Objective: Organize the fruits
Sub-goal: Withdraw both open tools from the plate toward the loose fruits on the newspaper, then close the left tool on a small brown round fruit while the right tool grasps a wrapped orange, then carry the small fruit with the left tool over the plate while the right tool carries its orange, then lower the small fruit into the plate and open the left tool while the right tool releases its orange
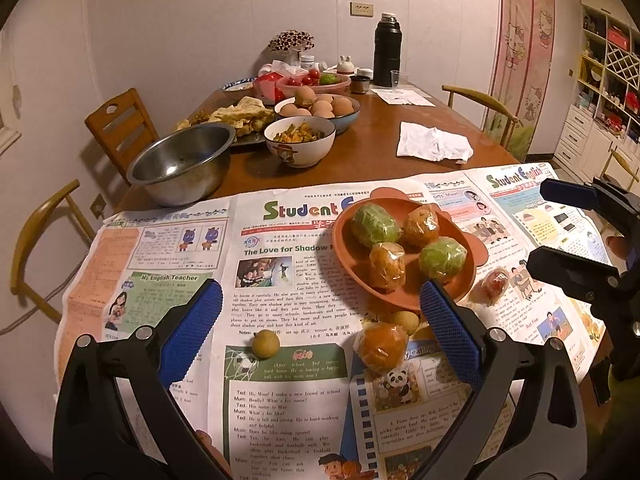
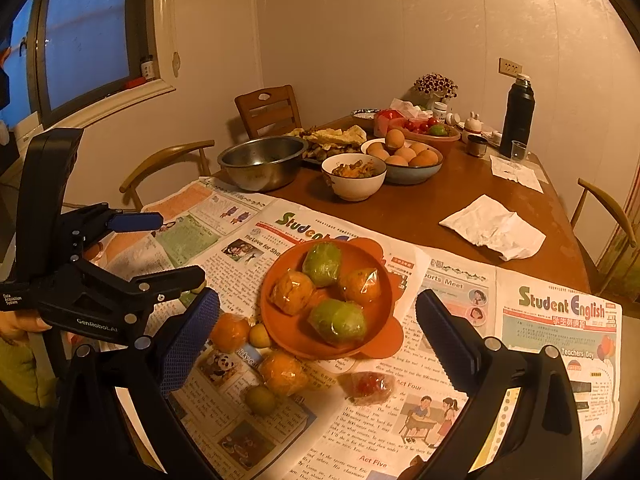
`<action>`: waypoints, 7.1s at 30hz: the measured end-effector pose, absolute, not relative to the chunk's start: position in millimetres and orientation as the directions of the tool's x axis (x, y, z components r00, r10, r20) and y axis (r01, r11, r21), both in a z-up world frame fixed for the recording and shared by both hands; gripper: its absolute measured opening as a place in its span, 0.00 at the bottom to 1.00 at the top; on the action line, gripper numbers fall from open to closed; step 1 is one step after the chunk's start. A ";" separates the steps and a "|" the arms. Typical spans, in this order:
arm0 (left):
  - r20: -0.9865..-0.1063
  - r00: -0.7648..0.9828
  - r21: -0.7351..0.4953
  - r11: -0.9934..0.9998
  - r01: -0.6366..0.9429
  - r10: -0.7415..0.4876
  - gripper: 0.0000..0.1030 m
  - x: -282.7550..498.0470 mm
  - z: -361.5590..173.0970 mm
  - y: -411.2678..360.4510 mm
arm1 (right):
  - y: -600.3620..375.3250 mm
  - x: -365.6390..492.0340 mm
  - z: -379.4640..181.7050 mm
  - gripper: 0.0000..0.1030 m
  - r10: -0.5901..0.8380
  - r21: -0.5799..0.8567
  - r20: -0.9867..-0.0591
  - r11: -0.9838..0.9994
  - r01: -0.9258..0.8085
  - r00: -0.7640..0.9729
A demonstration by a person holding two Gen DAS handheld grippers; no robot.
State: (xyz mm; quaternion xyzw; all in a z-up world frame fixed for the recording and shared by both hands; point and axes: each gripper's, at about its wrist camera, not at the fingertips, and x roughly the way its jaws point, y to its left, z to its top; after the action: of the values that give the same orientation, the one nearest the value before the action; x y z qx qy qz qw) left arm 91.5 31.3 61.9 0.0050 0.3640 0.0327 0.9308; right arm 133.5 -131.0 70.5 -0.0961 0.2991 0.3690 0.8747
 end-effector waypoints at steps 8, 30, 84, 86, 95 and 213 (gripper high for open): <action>-0.691 0.719 0.014 0.995 -0.095 0.078 0.90 83.9 51.6 44.1 | -132.6 128.4 64.3 0.95 0.583 0.057 -0.606 0.711 -0.701 0.541; -0.741 0.662 -0.006 0.984 -0.176 0.114 0.90 63.5 17.8 75.3 | -135.2 112.5 17.5 0.95 0.556 0.092 -0.689 0.703 -0.705 0.465; -0.790 0.612 -0.099 0.991 -0.090 -0.023 0.15 103.7 -21.0 88.9 | -108.2 128.0 -10.6 0.34 0.601 0.204 -0.736 0.638 -0.743 0.313; -0.790 0.613 -0.095 0.992 -0.089 -0.020 0.15 105.7 -20.9 89.0 | -110.1 127.3 -8.8 0.34 0.605 0.205 -0.731 0.637 -0.743 0.317; -0.765 0.642 -0.128 0.990 -0.061 -0.059 0.15 104.0 -5.7 85.4 | -120.6 126.6 3.0 0.33 0.616 0.199 -0.705 0.647 -0.736 0.351; -0.767 0.619 -0.132 0.986 0.104 -0.168 0.16 202.1 11.7 33.6 | -122.0 222.8 6.4 0.56 0.569 0.147 -0.695 0.711 -0.687 0.440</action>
State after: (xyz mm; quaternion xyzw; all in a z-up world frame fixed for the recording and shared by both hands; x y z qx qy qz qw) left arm 202.1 33.6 11.7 -0.0374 0.4300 -0.0755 0.8989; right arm 222.8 -122.0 6.4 -0.0787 0.3767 0.3717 0.8448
